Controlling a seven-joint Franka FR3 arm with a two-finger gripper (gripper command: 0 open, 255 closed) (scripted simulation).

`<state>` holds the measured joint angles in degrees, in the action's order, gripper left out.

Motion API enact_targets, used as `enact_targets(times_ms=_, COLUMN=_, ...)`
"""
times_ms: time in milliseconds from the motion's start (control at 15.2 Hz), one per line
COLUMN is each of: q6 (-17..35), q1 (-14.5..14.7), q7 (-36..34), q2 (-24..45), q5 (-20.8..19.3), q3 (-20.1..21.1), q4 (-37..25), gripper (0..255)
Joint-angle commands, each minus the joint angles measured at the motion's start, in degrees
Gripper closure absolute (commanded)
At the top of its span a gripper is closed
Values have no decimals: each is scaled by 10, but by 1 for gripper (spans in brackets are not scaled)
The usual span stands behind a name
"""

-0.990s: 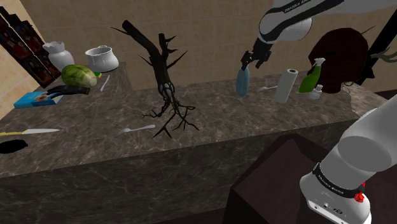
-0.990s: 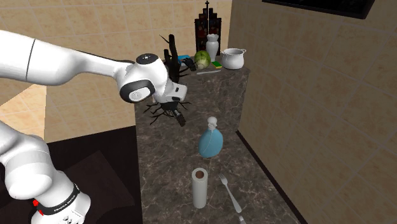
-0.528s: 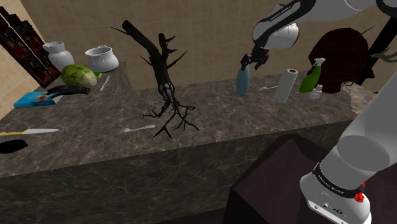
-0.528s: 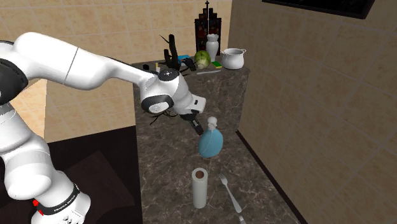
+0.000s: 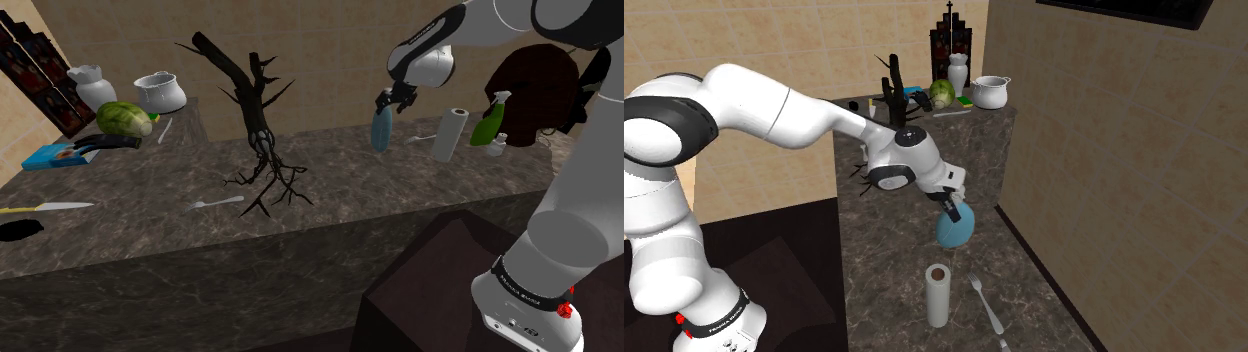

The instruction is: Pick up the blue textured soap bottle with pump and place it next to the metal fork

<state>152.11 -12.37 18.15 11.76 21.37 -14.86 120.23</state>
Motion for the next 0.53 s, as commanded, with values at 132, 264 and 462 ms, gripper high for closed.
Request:
enact_targets(times_ms=132, q6=19, q1=-6, q7=16, q2=35, q5=23, q3=10, q4=-14, gripper=0)
enact_targets(times_ms=264, q6=19, q1=-6, q7=16, q2=35, q5=23, q3=10, q4=-14, gripper=0)
enact_targets(times_ms=462, q6=19, q1=-6, q7=16, q2=35, q5=23, q3=10, q4=-14, gripper=0)
